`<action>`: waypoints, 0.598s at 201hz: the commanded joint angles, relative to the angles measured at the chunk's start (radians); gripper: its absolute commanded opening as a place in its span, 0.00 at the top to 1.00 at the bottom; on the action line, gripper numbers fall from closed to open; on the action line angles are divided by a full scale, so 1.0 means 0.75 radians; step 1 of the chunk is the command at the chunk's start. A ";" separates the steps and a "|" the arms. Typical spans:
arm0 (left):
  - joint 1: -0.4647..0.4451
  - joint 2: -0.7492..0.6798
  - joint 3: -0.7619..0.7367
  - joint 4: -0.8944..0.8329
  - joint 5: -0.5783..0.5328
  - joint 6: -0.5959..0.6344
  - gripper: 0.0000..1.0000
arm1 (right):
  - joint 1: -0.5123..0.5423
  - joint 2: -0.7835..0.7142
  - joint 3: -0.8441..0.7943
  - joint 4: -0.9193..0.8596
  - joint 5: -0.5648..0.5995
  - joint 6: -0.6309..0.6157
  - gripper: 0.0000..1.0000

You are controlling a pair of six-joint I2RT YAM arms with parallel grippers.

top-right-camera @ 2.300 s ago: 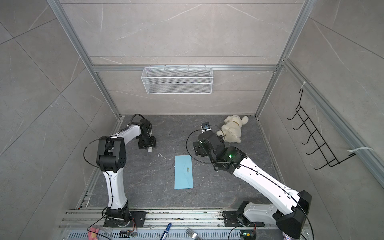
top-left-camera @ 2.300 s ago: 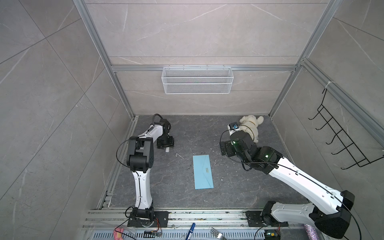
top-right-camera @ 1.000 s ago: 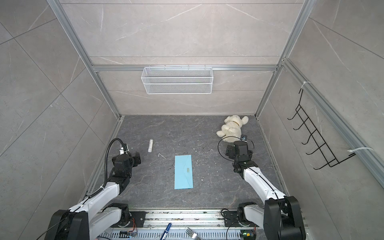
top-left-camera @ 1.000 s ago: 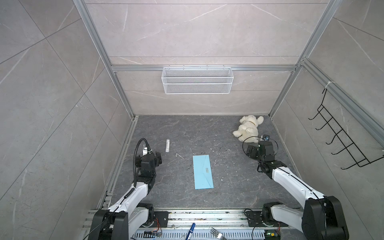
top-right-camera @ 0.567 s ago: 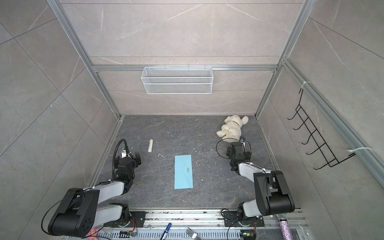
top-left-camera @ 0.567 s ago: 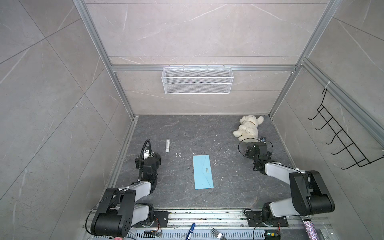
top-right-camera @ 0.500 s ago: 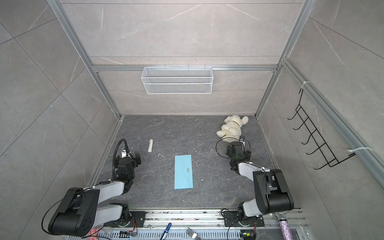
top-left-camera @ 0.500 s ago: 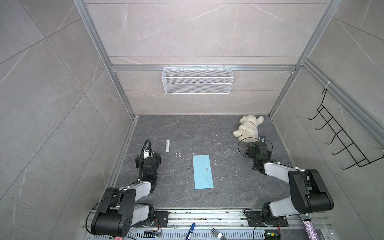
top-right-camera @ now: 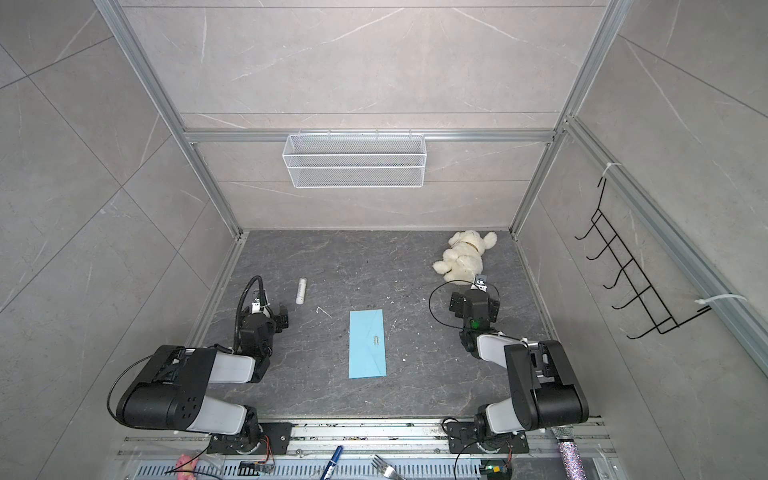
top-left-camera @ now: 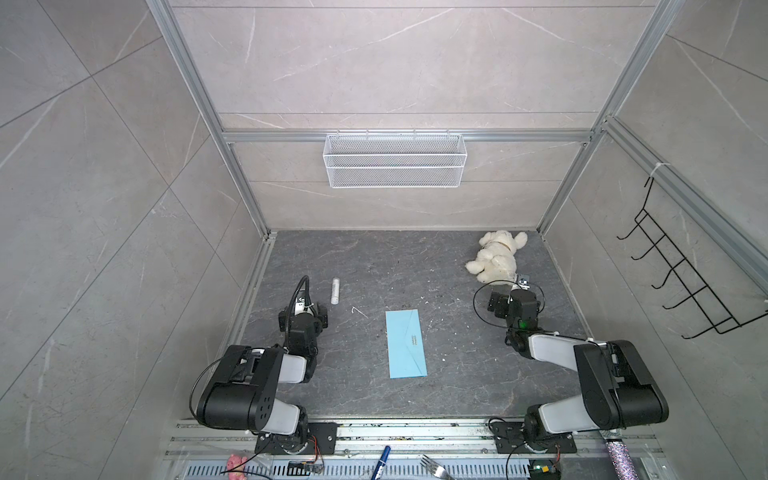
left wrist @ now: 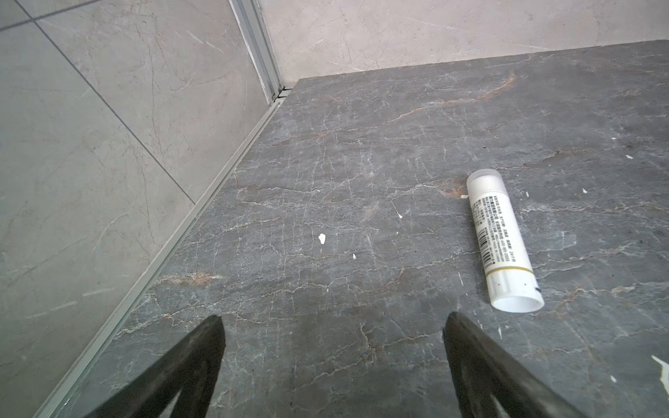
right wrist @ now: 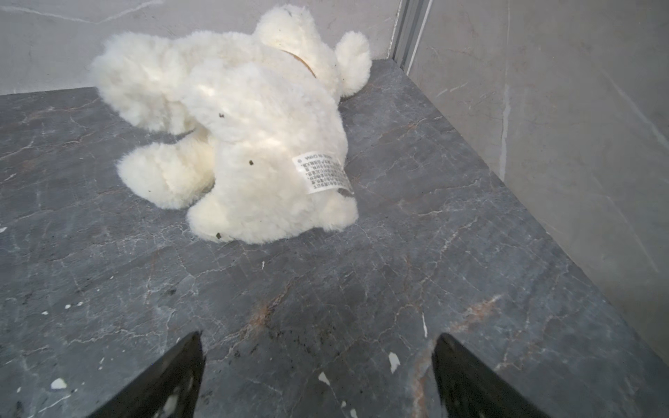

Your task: Place the letter into the envelope and seal it

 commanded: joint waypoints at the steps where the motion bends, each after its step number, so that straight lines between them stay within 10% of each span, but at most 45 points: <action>1: 0.010 -0.009 0.028 0.102 0.028 0.021 0.04 | -0.004 -0.020 -0.008 0.071 -0.043 -0.035 0.00; 120: 0.137 0.057 0.125 -0.058 0.310 -0.027 0.00 | 0.003 0.064 -0.138 0.404 -0.237 -0.131 0.01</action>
